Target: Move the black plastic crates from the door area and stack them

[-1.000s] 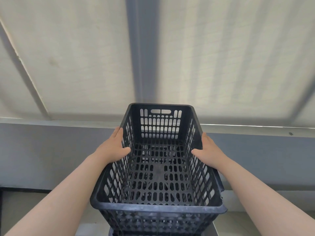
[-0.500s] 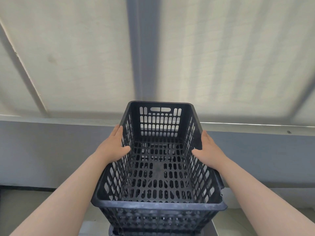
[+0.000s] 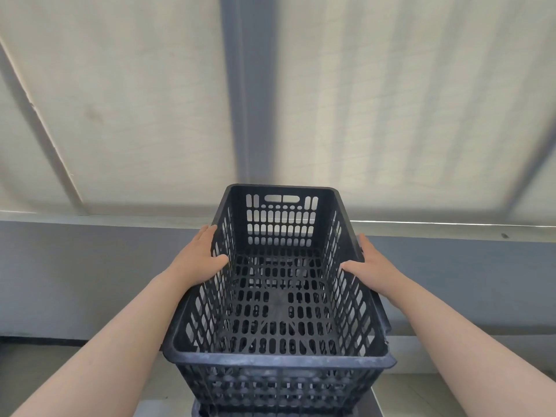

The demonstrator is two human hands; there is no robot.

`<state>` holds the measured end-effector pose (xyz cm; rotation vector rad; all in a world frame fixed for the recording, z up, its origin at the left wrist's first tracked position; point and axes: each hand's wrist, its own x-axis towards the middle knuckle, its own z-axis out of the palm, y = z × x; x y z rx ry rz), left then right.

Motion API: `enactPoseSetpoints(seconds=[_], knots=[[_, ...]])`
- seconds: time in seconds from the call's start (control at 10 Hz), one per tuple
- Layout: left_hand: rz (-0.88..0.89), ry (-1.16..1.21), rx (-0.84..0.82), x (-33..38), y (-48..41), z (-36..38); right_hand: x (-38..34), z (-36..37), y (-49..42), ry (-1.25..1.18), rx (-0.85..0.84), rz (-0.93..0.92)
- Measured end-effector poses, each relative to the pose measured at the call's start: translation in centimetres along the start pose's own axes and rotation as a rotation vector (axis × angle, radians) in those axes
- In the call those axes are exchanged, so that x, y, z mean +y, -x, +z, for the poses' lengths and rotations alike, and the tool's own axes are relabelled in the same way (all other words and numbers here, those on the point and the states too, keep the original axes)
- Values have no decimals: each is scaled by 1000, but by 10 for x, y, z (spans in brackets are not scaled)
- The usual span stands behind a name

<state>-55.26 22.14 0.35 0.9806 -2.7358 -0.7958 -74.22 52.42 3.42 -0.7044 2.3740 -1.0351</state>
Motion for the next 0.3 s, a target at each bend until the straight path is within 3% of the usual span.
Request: enactPoseSetpoints(seconds=[0.3], knots=[[-43,57,67,13,19,-6,-4,-11,15,-73,-31,-108]])
